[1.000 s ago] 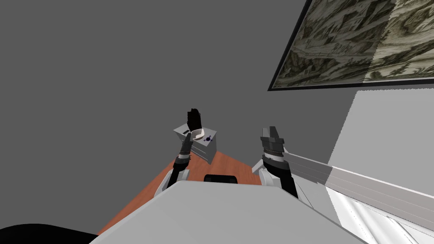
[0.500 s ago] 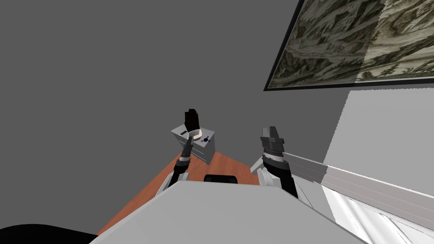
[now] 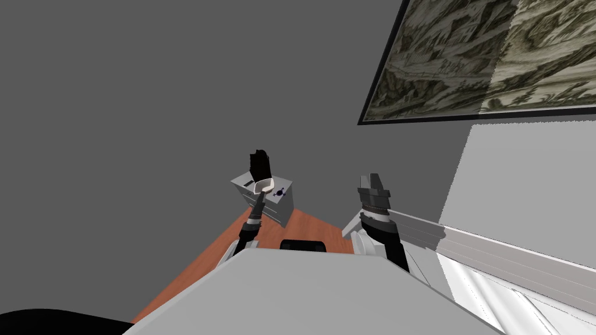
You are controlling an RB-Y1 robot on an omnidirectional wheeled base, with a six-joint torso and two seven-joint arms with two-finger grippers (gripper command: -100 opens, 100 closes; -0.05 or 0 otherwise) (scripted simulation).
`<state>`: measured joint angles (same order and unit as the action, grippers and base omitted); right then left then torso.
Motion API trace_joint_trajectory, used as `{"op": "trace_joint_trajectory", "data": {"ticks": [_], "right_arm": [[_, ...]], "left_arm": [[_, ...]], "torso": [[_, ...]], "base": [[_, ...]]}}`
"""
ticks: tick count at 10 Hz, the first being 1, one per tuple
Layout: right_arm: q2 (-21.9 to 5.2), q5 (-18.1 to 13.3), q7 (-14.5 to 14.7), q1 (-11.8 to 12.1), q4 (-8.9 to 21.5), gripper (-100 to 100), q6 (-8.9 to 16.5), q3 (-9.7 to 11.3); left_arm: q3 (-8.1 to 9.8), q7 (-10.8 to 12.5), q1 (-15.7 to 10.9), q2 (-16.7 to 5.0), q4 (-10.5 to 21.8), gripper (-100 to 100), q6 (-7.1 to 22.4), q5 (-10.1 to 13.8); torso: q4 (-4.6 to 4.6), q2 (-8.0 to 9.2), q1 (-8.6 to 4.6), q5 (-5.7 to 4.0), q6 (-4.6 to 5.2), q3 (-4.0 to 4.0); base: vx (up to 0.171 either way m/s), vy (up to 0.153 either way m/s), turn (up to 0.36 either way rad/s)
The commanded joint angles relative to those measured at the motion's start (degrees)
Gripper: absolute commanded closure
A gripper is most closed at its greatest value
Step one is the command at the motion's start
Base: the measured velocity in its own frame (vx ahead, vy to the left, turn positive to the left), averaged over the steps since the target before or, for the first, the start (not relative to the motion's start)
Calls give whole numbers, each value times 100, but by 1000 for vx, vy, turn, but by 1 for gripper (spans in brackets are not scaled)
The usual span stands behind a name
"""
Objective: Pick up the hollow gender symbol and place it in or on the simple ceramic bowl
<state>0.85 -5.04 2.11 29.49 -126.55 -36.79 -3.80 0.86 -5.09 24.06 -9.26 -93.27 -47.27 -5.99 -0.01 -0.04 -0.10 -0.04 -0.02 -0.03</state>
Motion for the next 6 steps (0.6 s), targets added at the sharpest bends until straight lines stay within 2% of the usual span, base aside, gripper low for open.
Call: {"op": "trace_joint_trajectory", "data": {"ticks": [1,4,5,6], "right_arm": [[0,0,0,0,0,0,0,0],[0,0,0,0,0,0,0,0],[0,0,0,0,0,0,0,0],[0,0,0,0,0,0,0,0]], "left_arm": [[26,16,-53,-32,286,-100,-85,20],[49,32,-101,-57,806,-100,-186,42],[49,32,-101,-57,833,-100,-186,42],[70,49,-154,-74,1080,-100,-285,67]], "torso": [[0,0,0,0,0,0],[-1,-8,-11,-1,2,-4],[-2,-7,-7,-1,0,-4],[0,-2,3,1,0,-1]], "base": [[12,-44,-49],[34,-53,-38],[16,-18,9],[30,-36,-58]]}}
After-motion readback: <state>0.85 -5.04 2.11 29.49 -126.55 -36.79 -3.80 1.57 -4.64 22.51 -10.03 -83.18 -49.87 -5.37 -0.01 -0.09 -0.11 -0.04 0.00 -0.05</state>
